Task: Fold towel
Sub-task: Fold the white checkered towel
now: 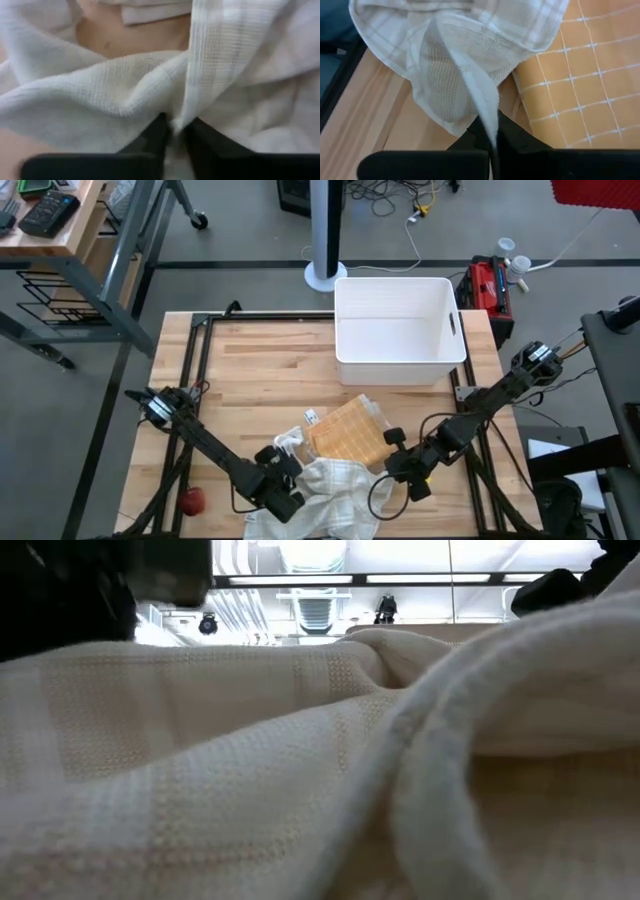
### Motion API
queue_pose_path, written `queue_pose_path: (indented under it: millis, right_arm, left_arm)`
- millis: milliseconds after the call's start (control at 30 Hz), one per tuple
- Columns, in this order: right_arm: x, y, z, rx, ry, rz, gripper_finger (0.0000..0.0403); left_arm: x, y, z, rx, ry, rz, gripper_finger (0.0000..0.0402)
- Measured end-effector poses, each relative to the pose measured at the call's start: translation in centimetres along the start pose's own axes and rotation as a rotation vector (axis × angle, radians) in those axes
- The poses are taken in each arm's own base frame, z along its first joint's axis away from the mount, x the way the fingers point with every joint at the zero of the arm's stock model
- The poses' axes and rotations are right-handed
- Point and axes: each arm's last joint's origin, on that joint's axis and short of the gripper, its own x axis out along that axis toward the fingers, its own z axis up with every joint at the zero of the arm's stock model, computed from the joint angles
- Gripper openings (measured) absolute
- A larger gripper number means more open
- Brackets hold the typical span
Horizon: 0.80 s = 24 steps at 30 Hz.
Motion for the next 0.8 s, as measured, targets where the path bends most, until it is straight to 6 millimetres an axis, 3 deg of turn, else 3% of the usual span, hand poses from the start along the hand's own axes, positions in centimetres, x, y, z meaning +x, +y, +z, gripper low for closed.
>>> queue_pose_path:
  millis: [67, 167, 367, 567, 800]
  right_arm:
    - [-0.2, 0.0, 0.0, -0.001, 0.002, -0.001, 0.0]
    - [-0.9, -0.1, 0.0, 0.005, 0.005, -0.002, 0.0]
    - [-3.4, -0.2, 0.7, 0.042, 0.035, -0.056, 0.0]
    - [-6.1, -0.4, 0.9, 0.014, 0.145, -0.194, 0.0]
    - [-10.6, -0.5, 2.3, -0.015, 0.174, -0.372, 0.0]
  left_arm:
    - [-0.9, -0.3, 0.0, 0.031, 0.004, 0.011, 0.0015]
    - [-3.1, -0.8, 0.5, 0.049, 0.027, 0.054, 0.0009]
    - [-10.0, -1.6, 2.0, 0.036, 0.089, 0.1, 0.0002]
    - [-16.2, -1.8, 3.0, -0.066, 0.22, 0.031, 0.0001]
    - [-20.1, -1.9, 3.4, -0.139, 0.262, -0.08, 0.0001]
